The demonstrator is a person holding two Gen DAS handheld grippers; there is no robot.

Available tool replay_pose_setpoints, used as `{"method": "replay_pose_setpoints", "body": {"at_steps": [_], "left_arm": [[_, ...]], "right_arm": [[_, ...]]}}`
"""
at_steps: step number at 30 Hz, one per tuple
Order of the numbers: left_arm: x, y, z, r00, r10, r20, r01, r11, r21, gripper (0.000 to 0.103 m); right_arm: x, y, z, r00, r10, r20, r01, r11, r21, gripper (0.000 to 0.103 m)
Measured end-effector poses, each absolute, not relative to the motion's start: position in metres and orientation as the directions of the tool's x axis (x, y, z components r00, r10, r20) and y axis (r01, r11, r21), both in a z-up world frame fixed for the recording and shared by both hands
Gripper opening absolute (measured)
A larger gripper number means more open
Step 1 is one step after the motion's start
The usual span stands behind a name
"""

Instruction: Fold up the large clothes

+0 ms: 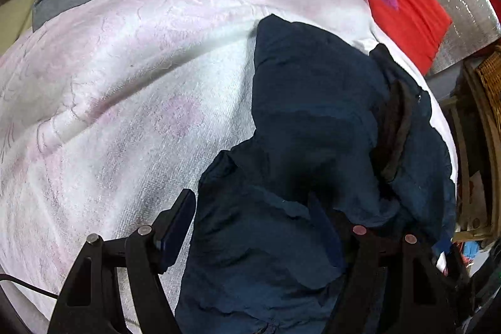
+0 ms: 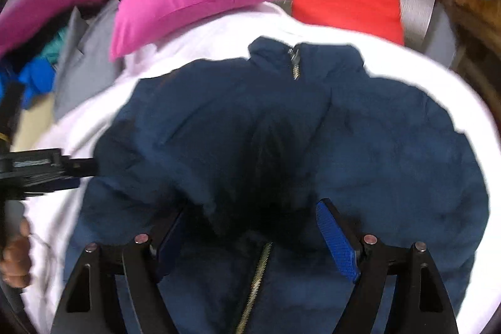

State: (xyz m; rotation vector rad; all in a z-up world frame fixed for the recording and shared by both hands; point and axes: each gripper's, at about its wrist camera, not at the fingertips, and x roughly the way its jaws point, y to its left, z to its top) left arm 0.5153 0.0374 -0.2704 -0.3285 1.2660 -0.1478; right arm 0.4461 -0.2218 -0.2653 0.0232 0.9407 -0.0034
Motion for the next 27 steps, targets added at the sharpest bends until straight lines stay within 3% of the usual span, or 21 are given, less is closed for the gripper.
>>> {"method": "replay_pose_setpoints", "body": {"at_steps": [1, 3, 7, 9, 12, 19, 23, 27], "left_arm": [[0.517, 0.035, -0.272, 0.296, -0.288, -0.911, -0.072, 0.944, -0.322, 0.075], [0.519, 0.030, -0.273, 0.291, -0.296, -0.910, -0.068, 0.942, -0.329, 0.075], [0.520, 0.024, -0.272, 0.292, -0.284, -0.913, -0.056, 0.948, -0.313, 0.075], [0.521, 0.021, -0.273, 0.291, -0.280, -0.915, -0.055, 0.950, -0.308, 0.075], [0.523, 0.018, -0.274, 0.289, -0.273, -0.917, -0.058, 0.952, -0.302, 0.075], [0.523, 0.016, -0.275, 0.289, -0.260, -0.921, -0.064, 0.955, -0.290, 0.075], [0.524, 0.019, -0.273, 0.290, -0.275, -0.917, -0.072, 0.949, -0.308, 0.075], [0.525, 0.021, -0.272, 0.294, -0.278, -0.915, -0.060, 0.950, -0.308, 0.075]], "right_arm": [[0.448, -0.227, -0.264, 0.608, -0.003, -0.794, 0.025, 1.000, 0.015, 0.081], [0.448, -0.246, -0.259, 0.638, 0.053, -0.769, 0.078, 0.988, 0.133, 0.068], [0.434, -0.335, -0.286, 0.682, 0.294, -0.669, 0.316, 0.707, 0.633, 0.068], [0.418, -0.372, -0.318, 0.719, 0.416, -0.556, 0.352, 0.472, 0.808, 0.068], [0.396, -0.390, -0.331, 0.751, 0.453, -0.480, 0.334, 0.365, 0.869, 0.068], [0.379, -0.358, -0.265, 0.716, 0.296, -0.632, 0.238, 0.748, 0.620, 0.069], [0.384, -0.300, -0.232, 0.711, 0.125, -0.692, 0.099, 0.957, 0.274, 0.077], [0.399, -0.242, -0.229, 0.709, -0.011, -0.705, -0.069, 0.994, -0.086, 0.083]]}}
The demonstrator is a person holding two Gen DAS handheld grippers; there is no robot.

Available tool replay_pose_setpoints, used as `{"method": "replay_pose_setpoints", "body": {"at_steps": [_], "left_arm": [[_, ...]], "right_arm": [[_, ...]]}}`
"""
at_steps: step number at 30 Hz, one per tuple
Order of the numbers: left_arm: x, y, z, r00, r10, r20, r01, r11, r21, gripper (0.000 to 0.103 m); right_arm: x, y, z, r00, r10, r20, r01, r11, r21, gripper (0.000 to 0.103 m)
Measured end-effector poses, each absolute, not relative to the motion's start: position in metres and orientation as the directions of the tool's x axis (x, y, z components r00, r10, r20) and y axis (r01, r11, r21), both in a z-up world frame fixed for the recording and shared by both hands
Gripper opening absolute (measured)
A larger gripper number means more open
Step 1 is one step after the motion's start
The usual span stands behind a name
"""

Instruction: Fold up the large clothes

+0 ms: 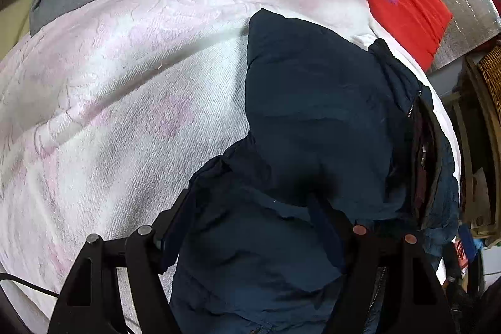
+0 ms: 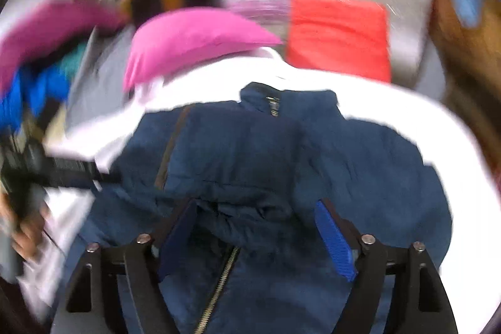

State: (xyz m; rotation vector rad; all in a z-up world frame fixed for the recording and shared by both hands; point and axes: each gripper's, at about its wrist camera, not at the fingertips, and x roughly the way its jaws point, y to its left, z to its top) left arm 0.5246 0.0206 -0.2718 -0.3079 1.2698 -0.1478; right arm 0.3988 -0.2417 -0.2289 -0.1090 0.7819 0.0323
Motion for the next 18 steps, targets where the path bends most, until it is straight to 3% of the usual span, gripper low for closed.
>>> {"method": "replay_pose_setpoints", "body": {"at_steps": [4, 8, 11, 13, 14, 18], "left_arm": [[0.526, 0.021, -0.273, 0.287, -0.277, -0.917, -0.057, 0.951, -0.305, 0.075], [0.528, 0.018, -0.272, 0.288, -0.276, -0.917, -0.052, 0.952, -0.302, 0.075], [0.529, 0.018, -0.273, 0.285, -0.276, -0.918, -0.053, 0.952, -0.303, 0.075], [0.529, 0.018, -0.273, 0.286, -0.274, -0.918, -0.051, 0.953, -0.300, 0.075], [0.528, 0.018, -0.272, 0.286, -0.274, -0.918, -0.050, 0.953, -0.300, 0.075], [0.528, 0.017, -0.272, 0.286, -0.274, -0.918, -0.052, 0.952, -0.301, 0.075]], "right_arm": [[0.432, -0.210, -0.254, 0.660, -0.133, -0.739, -0.165, 0.934, -0.315, 0.083], [0.444, -0.211, -0.269, 0.669, -0.187, -0.720, -0.151, 0.913, -0.378, 0.080], [0.450, -0.234, -0.253, 0.694, -0.098, -0.713, -0.050, 0.982, -0.184, 0.051], [0.448, -0.256, -0.243, 0.711, -0.045, -0.702, 0.017, 0.999, -0.047, 0.041], [0.446, -0.269, -0.241, 0.716, -0.023, -0.697, 0.052, 0.998, 0.021, 0.036], [0.429, -0.335, -0.243, 0.737, 0.123, -0.665, 0.183, 0.910, 0.372, 0.034]]}}
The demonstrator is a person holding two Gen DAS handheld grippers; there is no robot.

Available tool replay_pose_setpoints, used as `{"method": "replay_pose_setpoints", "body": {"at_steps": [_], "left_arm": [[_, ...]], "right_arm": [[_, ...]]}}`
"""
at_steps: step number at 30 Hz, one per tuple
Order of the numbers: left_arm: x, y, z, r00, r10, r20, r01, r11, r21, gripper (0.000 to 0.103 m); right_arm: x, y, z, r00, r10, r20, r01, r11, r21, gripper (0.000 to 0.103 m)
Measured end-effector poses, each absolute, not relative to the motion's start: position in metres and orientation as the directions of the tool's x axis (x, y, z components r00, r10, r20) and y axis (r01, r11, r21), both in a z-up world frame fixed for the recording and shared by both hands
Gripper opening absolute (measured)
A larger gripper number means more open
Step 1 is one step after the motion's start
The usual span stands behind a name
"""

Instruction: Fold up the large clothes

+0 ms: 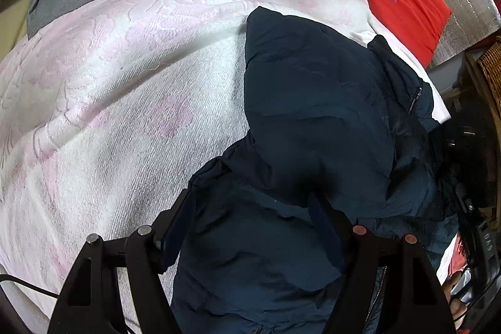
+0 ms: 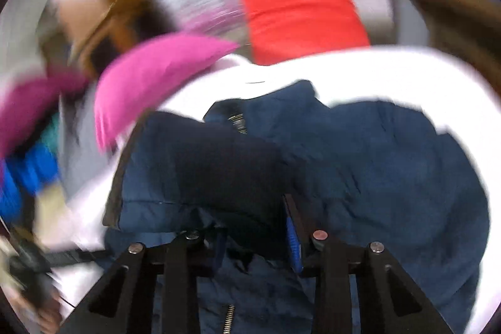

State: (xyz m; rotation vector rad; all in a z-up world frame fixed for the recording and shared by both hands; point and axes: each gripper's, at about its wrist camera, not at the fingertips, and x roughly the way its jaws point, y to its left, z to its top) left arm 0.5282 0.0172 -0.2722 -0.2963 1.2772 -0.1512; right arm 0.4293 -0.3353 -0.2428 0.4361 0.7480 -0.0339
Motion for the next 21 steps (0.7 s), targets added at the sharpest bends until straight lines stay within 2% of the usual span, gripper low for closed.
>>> {"method": "replay_pose_setpoints", "body": {"at_steps": [4, 8, 10, 12, 13, 17, 19, 20, 21], "left_arm": [[0.527, 0.016, -0.272, 0.286, -0.272, -0.919, -0.054, 0.953, -0.299, 0.075], [0.525, 0.016, -0.269, 0.288, -0.274, -0.918, -0.046, 0.953, -0.299, 0.075], [0.522, 0.017, -0.262, 0.299, -0.284, -0.911, -0.037, 0.950, -0.309, 0.075], [0.519, 0.018, -0.254, 0.317, -0.297, -0.901, -0.023, 0.947, -0.320, 0.075], [0.517, 0.019, -0.249, 0.331, -0.304, -0.893, -0.014, 0.945, -0.327, 0.075], [0.518, 0.024, -0.242, 0.359, -0.297, -0.885, -0.012, 0.946, -0.323, 0.075], [0.523, 0.024, -0.251, 0.340, -0.277, -0.899, -0.033, 0.951, -0.306, 0.075], [0.525, 0.023, -0.258, 0.322, -0.270, -0.907, -0.036, 0.954, -0.297, 0.075], [0.526, 0.020, -0.264, 0.310, -0.261, -0.914, -0.036, 0.958, -0.286, 0.075]], "right_arm": [[0.398, -0.396, -0.268, 0.764, 0.230, -0.603, 0.309, 0.691, 0.654, 0.034], [0.378, -0.422, -0.295, 0.762, 0.290, -0.580, 0.359, 0.556, 0.750, 0.035], [0.373, -0.429, -0.304, 0.771, 0.318, -0.552, 0.358, 0.501, 0.788, 0.039], [0.374, -0.437, -0.305, 0.796, 0.319, -0.514, 0.350, 0.449, 0.822, 0.063], [0.376, -0.440, -0.304, 0.807, 0.314, -0.501, 0.346, 0.436, 0.831, 0.067], [0.387, -0.451, -0.303, 0.825, 0.297, -0.480, 0.353, 0.392, 0.849, 0.068], [0.395, -0.455, -0.306, 0.816, 0.278, -0.506, 0.389, 0.383, 0.838, 0.055], [0.396, -0.457, -0.308, 0.809, 0.271, -0.521, 0.406, 0.383, 0.830, 0.036], [0.398, -0.457, -0.310, 0.800, 0.263, -0.540, 0.424, 0.389, 0.818, 0.027]]}}
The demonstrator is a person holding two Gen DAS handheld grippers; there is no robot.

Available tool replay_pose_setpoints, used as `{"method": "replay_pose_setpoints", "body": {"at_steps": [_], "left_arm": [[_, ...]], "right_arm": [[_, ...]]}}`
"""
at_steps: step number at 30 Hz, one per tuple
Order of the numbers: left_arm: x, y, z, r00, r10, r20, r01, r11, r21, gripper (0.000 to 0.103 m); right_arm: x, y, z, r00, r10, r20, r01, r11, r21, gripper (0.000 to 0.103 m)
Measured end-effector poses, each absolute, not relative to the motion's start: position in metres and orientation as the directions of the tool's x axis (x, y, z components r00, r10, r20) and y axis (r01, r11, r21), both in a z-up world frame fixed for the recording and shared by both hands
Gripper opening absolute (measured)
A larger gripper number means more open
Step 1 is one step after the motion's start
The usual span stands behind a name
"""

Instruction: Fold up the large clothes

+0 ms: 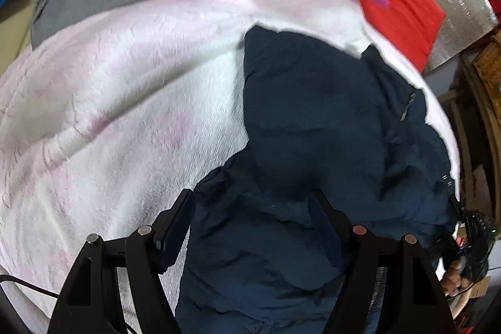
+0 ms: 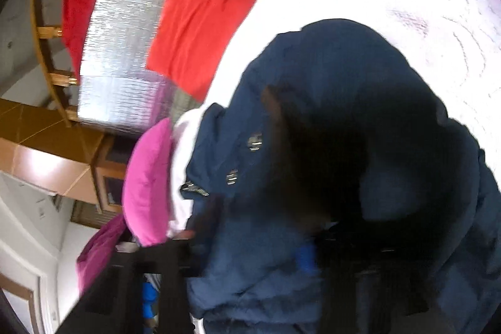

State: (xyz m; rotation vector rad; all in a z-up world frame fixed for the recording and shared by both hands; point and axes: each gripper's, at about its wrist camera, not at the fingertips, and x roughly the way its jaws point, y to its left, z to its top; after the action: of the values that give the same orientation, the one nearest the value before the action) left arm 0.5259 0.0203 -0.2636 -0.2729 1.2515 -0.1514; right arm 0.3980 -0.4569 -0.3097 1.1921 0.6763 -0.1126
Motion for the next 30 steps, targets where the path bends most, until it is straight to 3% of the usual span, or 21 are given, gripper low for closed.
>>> {"method": "replay_pose_setpoints", "body": {"at_steps": [3, 10, 16, 22, 25, 27, 28, 29, 30], "left_arm": [[0.526, 0.013, -0.272, 0.294, -0.226, -0.929, -0.020, 0.970, -0.243, 0.075], [0.519, 0.011, -0.267, 0.319, -0.205, -0.925, -0.012, 0.975, -0.220, 0.075], [0.519, 0.004, -0.273, 0.305, -0.180, -0.935, -0.008, 0.981, -0.192, 0.075], [0.518, 0.013, -0.265, 0.323, -0.195, -0.926, -0.025, 0.976, -0.215, 0.075], [0.517, 0.023, -0.253, 0.355, -0.200, -0.913, -0.042, 0.972, -0.229, 0.075], [0.517, 0.029, -0.248, 0.371, -0.201, -0.907, -0.052, 0.970, -0.237, 0.075], [0.519, 0.031, -0.248, 0.371, -0.201, -0.906, -0.058, 0.969, -0.239, 0.075], [0.520, 0.033, -0.250, 0.369, -0.204, -0.907, -0.066, 0.968, -0.244, 0.075], [0.521, 0.035, -0.252, 0.363, -0.208, -0.908, -0.070, 0.966, -0.249, 0.075]], "right_arm": [[0.395, -0.452, -0.301, 0.801, 0.220, -0.556, 0.428, 0.439, 0.790, 0.018], [0.369, -0.436, -0.260, 0.838, 0.126, -0.532, 0.361, 0.603, 0.711, 0.017], [0.361, -0.435, -0.287, 0.749, 0.130, -0.650, 0.424, 0.658, 0.622, 0.017], [0.349, -0.436, -0.282, 0.737, 0.164, -0.656, 0.400, 0.677, 0.618, 0.018], [0.341, -0.436, -0.267, 0.738, 0.145, -0.659, 0.369, 0.730, 0.575, 0.025], [0.333, -0.440, -0.254, 0.758, 0.109, -0.644, 0.362, 0.750, 0.554, 0.036], [0.328, -0.444, -0.247, 0.773, 0.081, -0.629, 0.365, 0.755, 0.545, 0.045], [0.324, -0.449, -0.243, 0.781, 0.059, -0.621, 0.373, 0.754, 0.541, 0.071], [0.320, -0.456, -0.238, 0.792, 0.021, -0.610, 0.391, 0.750, 0.533, 0.081]]}}
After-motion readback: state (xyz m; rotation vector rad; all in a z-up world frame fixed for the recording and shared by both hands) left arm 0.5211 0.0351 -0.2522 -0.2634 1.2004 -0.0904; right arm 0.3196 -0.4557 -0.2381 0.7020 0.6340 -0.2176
